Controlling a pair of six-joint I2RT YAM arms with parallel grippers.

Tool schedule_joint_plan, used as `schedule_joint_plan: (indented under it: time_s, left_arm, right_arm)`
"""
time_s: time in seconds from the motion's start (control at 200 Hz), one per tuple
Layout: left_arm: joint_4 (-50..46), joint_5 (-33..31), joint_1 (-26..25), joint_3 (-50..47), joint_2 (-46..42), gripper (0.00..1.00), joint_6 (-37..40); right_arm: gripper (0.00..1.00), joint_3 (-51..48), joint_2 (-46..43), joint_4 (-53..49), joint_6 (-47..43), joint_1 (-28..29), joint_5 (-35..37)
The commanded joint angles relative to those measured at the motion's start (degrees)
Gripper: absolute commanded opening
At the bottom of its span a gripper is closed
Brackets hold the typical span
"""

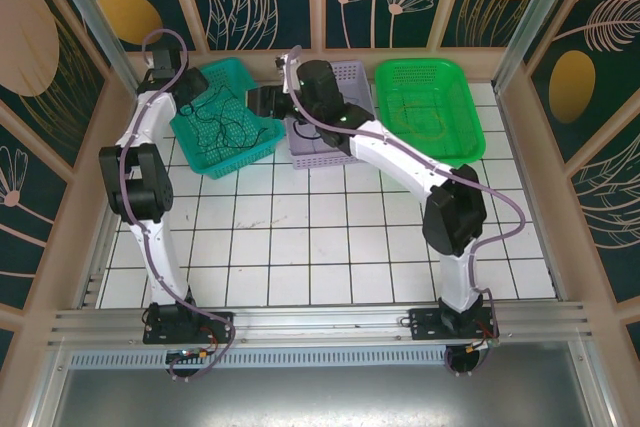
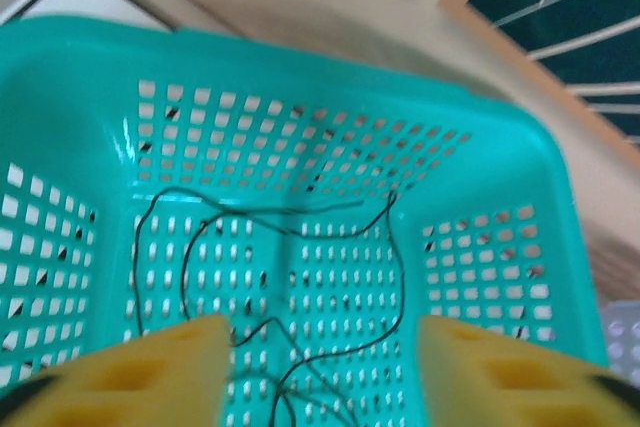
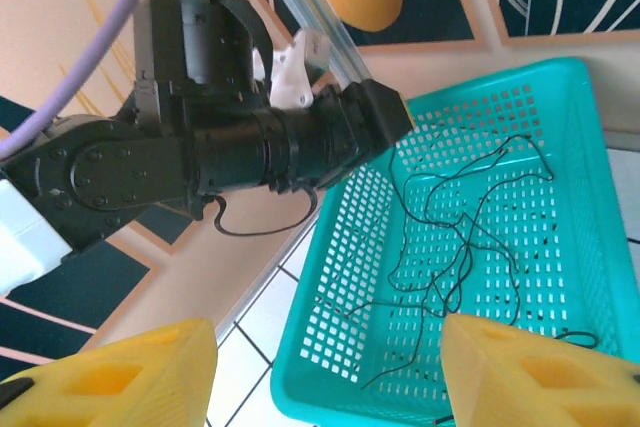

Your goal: Untangle the cables

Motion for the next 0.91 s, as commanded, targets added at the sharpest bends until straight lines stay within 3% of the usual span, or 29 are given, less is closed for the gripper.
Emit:
schedule_joint_plan:
  time_s: [0.0,0.305,0.515,0.571,0.576,0.581,0.586,0.596,0.666,0.766,0.806,0.901]
  left_arm:
    - [-6.03,-0.92,-0.3,2.86,-1.41,0.91,2.16]
    - [-9.11,-3.52,-0.55,-0.08,-9.11,0.92,1.49]
    - [-4.33,-3.04,-2.93,-10.29,-22.65,0.89,-1.21]
    - [-3.37,-2.19,-3.85,-14.04,-27.1,0.93,-1.92]
    - [-3.22,-2.02,-3.92,-14.61,-27.68,0.96,-2.05]
    - [-3.11,-1.85,-4.0,-15.07,-28.18,0.97,-2.08]
    - [-2.96,-1.63,-4.04,-15.52,-28.61,0.98,-2.13]
    - [-2.78,-1.29,-4.11,-16.46,-29.44,0.98,-2.33]
    - [-0.46,1.06,-4.83,-23.76,-35.8,0.99,-3.35]
    - [5.55,4.61,-5.22,-37.51,-46.54,0.98,-5.17]
    - [6.58,4.34,-5.22,-42.24,-50.51,0.99,-6.23]
    - [5.45,-0.69,-5.54,-49.9,-57.99,0.98,-7.27]
  right_arm:
    - [0.61,-4.86,-2.84,1.27,0.45,-0.96,2.43]
    - [0.61,-15.95,-13.09,3.76,0.74,-3.9,6.55]
    - [0.64,-30.01,-25.93,7.59,1.08,-7.97,12.27]
    - [0.69,-34.14,-30.02,7.44,2.08,-10.52,13.26]
    - [0.82,-34.52,-30.02,7.33,2.12,-10.79,13.27]
    - [0.82,-34.89,-30.78,7.23,2.22,-11.01,13.27]
    - [0.94,-35.25,-30.78,7.18,2.23,-11.29,13.32]
    - [0.97,-35.98,-31.48,7.06,2.17,-11.68,13.31]
    - [0.99,-41.21,-36.65,5.69,2.1,-15.57,14.06]
    - [0.99,-45.02,-43.22,-3.04,4.16,-19.41,26.03]
    - [0.87,-47.48,-46.35,-4.47,2.65,-19.66,31.63]
    - [0.42,-56.36,-54.61,-2.0,-0.03,-20.06,42.44]
